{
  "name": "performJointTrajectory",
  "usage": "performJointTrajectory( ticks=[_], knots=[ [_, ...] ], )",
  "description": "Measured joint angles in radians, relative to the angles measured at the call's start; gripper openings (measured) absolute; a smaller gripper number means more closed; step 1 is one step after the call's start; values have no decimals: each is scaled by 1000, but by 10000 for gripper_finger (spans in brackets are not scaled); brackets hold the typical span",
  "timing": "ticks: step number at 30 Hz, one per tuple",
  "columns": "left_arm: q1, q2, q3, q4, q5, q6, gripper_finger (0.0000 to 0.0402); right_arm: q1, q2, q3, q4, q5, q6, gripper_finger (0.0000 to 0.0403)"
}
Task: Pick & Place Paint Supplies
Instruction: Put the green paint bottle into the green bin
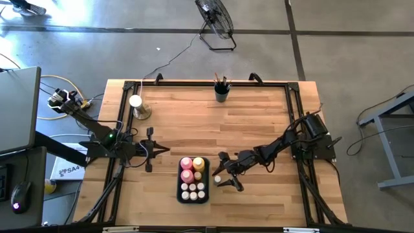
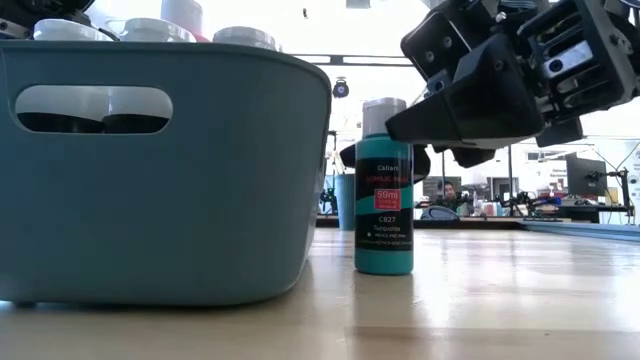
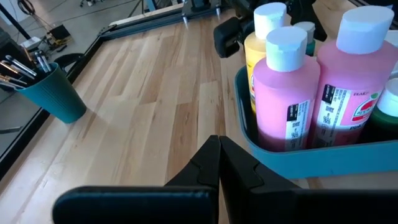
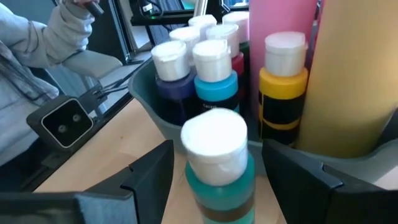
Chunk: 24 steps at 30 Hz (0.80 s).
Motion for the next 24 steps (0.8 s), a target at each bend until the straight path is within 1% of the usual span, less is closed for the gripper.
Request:
performJointTrajectory(
  ticks=[13, 17, 24],
  knots=[
    [0, 0, 0, -1, 0, -14, 0, -1, 0, 0, 17, -1, -2, 235],
    [0, 0, 0, -2, 0, -15, 0, -2, 0, 0, 19, -1, -3, 214],
    [0, 0, 0, -2, -1, -16, 0, -2, 0, 0, 21, -2, -3, 159]
  ],
)
